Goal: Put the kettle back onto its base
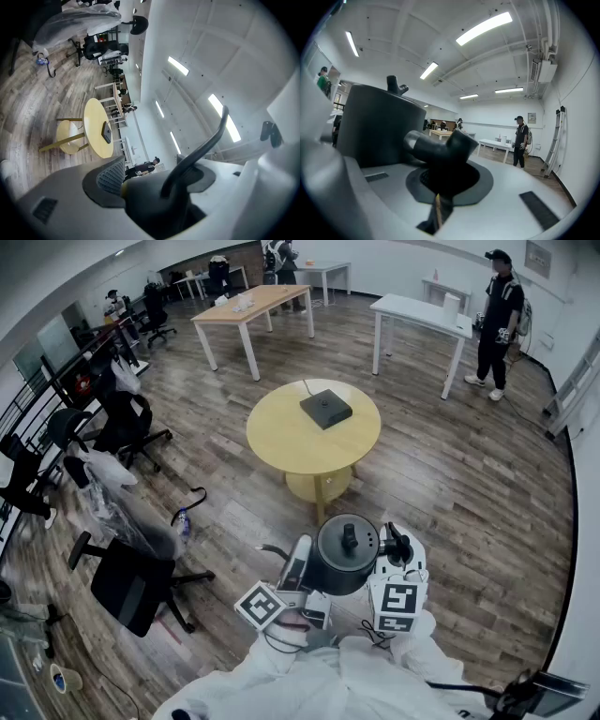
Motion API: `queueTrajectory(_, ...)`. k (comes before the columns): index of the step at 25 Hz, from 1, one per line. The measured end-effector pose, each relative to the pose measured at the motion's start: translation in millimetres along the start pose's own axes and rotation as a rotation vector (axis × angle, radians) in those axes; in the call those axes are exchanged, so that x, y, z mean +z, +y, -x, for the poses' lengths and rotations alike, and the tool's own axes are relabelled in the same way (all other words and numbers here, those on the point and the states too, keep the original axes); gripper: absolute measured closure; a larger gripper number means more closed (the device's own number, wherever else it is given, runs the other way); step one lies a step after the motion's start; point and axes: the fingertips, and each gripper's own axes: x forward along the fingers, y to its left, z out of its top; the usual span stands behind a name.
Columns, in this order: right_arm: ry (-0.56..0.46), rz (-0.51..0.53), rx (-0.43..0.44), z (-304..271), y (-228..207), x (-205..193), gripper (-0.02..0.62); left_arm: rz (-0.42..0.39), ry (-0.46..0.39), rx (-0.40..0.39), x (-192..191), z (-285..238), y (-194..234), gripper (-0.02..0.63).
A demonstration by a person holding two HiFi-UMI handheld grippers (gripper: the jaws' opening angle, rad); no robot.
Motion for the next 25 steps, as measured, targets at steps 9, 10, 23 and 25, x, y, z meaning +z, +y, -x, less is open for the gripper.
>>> queueTrajectory(9,-0.005,0.008,-0.005,-60.7,-9.4,5.3,0.572,0.005,0.002,-0.018,23.8,-53.9,19.1,0.262)
queueTrajectory(10,-0.005,0.009,-0.006,-68.0,-9.9,6.6,0.572,0.005,0.003,-0.021,27.6,-60.5,21.2,0.262)
queueTrajectory(23,0.023,0.007,-0.026,-183.2,-16.8,19.5,0.572,0.041,0.032,-0.016,84.4,-159.4,58.1,0.262)
queueTrajectory(25,0.015,0.011,-0.034,-203.0,-18.8,25.4,0.572,0.029,0.038,-0.033,95.6,-177.6,62.5,0.262)
